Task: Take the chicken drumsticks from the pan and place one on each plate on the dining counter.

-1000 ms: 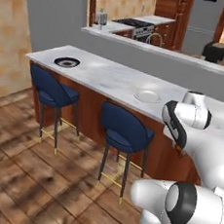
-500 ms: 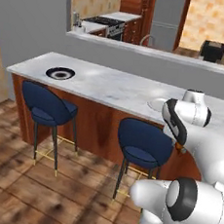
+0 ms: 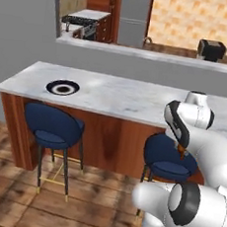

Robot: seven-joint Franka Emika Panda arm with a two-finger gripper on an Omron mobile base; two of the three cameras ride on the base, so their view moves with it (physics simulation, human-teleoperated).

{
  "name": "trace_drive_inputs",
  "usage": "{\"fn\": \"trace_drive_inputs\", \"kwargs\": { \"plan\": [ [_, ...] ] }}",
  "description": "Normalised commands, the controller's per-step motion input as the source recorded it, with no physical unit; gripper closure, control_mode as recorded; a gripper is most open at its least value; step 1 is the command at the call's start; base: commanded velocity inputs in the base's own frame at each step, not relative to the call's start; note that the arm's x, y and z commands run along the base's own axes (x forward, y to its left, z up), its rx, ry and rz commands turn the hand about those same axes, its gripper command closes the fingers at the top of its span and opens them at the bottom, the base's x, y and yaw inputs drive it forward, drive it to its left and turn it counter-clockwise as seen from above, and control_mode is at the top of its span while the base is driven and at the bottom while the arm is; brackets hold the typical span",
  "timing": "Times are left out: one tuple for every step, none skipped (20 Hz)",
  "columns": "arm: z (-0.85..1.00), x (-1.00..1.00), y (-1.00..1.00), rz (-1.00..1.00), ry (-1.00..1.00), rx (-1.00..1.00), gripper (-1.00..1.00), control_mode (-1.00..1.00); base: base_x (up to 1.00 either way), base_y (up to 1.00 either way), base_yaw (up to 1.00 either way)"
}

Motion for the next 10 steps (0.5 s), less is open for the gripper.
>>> {"fn": "trace_drive_inputs", "kwargs": {
  "plan": [
    [0.0, 0.0, 0.0, 0.0, 0.0, 0.0, 1.0, 1.0, 0.38, 1.0, -0.38],
    [0.0, 0.0, 0.0, 0.0, 0.0, 0.0, 1.0, 1.0, 0.44, 1.0, -0.35],
    [0.0, 0.0, 0.0, 0.0, 0.0, 0.0, 1.0, 1.0, 0.44, 1.0, -0.32],
    [0.0, 0.0, 0.0, 0.0, 0.0, 0.0, 1.0, 1.0, 0.43, 1.0, -0.3],
    [0.0, 0.0, 0.0, 0.0, 0.0, 0.0, 1.0, 1.0, 0.43, 1.0, -0.27],
    [0.0, 0.0, 0.0, 0.0, 0.0, 0.0, 1.0, 1.0, 0.42, 1.0, -0.22],
    [0.0, 0.0, 0.0, 0.0, 0.0, 0.0, 1.0, 1.0, 0.41, 0.96, -0.15],
    [0.0, 0.0, 0.0, 0.0, 0.0, 0.0, 1.0, 1.0, 0.45, 0.96, -0.08],
    [0.0, 0.0, 0.0, 0.0, 0.0, 0.0, 1.0, 1.0, 0.46, 0.9, -0.05],
    [0.0, 0.0, 0.0, 0.0, 0.0, 0.0, 1.0, 1.0, 0.45, 0.81, -0.02]
  ]
}}
